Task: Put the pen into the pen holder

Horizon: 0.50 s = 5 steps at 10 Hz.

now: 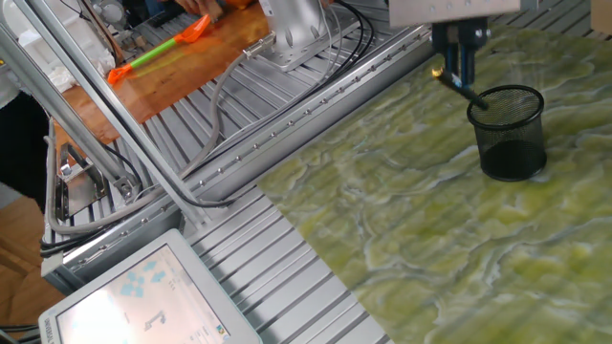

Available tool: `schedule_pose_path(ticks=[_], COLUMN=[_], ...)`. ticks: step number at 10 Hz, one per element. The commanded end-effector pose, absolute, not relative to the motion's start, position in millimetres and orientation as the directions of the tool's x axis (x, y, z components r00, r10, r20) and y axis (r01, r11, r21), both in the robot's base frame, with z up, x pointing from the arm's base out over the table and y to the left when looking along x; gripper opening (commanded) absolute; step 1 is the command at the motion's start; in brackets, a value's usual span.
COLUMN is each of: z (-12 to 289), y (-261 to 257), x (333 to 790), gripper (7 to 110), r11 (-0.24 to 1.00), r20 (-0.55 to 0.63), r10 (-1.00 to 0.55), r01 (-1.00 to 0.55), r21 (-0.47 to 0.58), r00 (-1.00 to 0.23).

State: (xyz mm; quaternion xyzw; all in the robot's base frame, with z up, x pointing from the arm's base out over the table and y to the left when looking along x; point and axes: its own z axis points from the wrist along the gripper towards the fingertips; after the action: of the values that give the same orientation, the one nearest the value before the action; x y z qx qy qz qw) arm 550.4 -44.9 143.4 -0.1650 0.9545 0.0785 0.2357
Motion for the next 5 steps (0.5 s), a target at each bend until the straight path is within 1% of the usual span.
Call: schedule_pose_path(ticks=[1,4,5], z=[137,145,143], y=[-43,-43,-48], x=[543,523,516], gripper=[7,7,7], r11=[0.927,0.918,0.911], r20=[-0.479,-0.476,-0.473], r10=[-0.289,-0.291,-0.307], r01=[-0.367,-0.383,-0.399], r21=[0.077,0.107,0.106], r00=[-0.829,-0.83,-0.826])
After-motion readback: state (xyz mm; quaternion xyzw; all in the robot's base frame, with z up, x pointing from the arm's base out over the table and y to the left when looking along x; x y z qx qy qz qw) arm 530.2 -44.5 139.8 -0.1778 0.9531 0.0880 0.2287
